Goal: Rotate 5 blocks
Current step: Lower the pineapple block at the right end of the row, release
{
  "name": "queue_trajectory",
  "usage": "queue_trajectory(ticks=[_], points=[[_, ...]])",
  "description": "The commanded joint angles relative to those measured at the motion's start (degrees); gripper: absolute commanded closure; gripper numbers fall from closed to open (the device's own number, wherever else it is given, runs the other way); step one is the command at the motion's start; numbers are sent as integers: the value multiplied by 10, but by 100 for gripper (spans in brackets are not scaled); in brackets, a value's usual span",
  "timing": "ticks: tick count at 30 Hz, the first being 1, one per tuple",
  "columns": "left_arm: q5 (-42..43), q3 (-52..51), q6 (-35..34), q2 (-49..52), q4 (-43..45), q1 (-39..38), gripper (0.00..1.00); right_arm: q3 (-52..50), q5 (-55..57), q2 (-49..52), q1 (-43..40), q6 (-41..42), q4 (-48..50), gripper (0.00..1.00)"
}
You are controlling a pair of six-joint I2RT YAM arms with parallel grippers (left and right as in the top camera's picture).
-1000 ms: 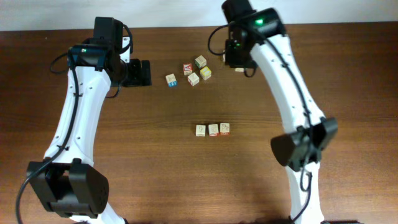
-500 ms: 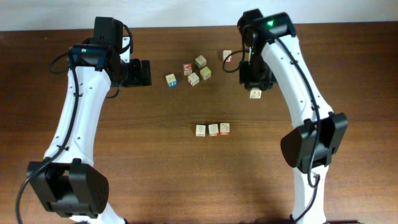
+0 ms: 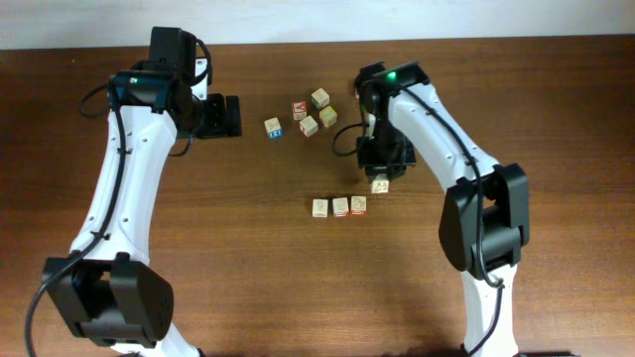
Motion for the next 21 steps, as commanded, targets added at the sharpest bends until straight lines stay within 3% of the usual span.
queue_trajectory(ticks=[1, 21], points=[[-4, 13, -7, 2, -1, 0, 1, -35, -9, -3, 13, 1, 12, 73], [-4, 12, -7, 2, -3, 0, 1, -118, 11, -3, 12, 3, 105, 72]])
